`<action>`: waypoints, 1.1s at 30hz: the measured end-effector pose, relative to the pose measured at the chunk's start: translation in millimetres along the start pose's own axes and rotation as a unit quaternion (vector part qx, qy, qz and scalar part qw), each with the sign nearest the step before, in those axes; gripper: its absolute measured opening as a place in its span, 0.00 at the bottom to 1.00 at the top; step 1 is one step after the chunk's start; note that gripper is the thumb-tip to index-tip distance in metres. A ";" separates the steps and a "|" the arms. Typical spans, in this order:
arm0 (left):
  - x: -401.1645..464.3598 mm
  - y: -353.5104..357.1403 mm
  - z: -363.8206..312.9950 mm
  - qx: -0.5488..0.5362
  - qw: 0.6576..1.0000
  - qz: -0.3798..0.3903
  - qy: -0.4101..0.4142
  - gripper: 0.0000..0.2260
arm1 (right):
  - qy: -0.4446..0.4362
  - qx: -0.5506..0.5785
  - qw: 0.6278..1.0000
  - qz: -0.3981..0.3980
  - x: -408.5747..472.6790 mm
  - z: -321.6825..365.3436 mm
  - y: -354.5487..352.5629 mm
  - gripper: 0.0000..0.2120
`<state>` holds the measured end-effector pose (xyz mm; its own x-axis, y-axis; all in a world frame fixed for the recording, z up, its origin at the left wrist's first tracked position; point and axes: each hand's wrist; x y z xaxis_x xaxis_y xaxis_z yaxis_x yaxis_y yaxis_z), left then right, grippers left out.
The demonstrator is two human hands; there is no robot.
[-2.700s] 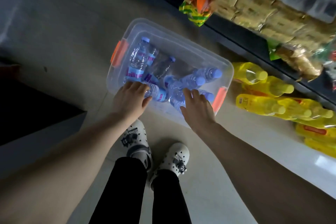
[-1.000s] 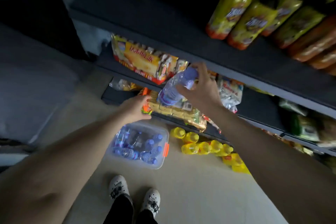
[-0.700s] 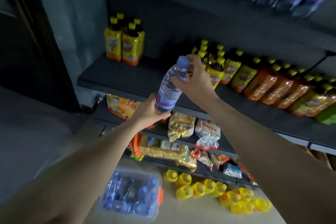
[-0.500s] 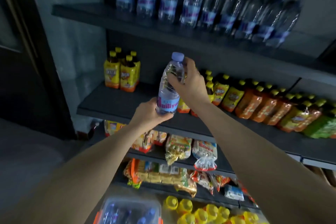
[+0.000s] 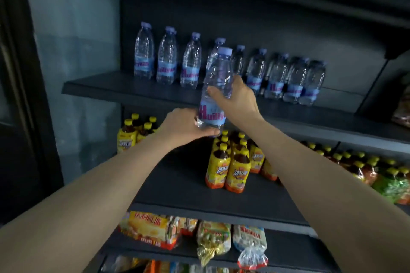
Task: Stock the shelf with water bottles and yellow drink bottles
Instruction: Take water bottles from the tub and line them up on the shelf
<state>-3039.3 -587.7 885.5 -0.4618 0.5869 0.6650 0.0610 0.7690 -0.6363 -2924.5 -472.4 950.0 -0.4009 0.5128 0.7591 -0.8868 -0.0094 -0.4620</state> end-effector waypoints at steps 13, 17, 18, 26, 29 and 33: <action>201.5 -8.9 2.2 0.182 0.978 -0.064 0.079 0.20 | 0.059 -0.038 0.997 -0.034 158.3 -91.1 -8.8 0.24; 258.2 7.0 5.6 0.218 0.971 -0.068 0.073 0.22 | 0.059 -0.058 0.996 -0.013 184.0 -135.3 14.2 0.28; 269.9 11.5 5.1 0.222 0.970 -0.069 0.074 0.22 | 0.062 -0.056 0.997 -0.006 189.8 -146.9 22.1 0.28; 330.3 51.4 6.1 0.197 0.974 -0.086 0.070 0.20 | 0.107 0.022 0.994 0.025 215.7 -202.8 73.4 0.29; 336.2 64.1 9.9 0.187 0.974 -0.108 0.065 0.17 | 0.105 0.041 0.993 0.030 223.5 -211.3 85.7 0.28; 337.0 74.9 18.8 0.139 0.979 -0.139 0.051 0.13 | 0.106 0.085 0.990 0.043 226.4 -216.4 95.7 0.29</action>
<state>-3206.9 -337.1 1054.6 -0.3344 0.3973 0.8546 -0.3038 0.8130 -0.4968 -3050.4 -171.5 978.4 -0.4351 0.6717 0.5995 -0.8847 -0.1955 -0.4231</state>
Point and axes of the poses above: each hand's wrist, its own x-axis towards the middle knuckle, its own y-axis out of the palm, z = x × y, and after that the axes turned 15 degrees about -z, right-handed
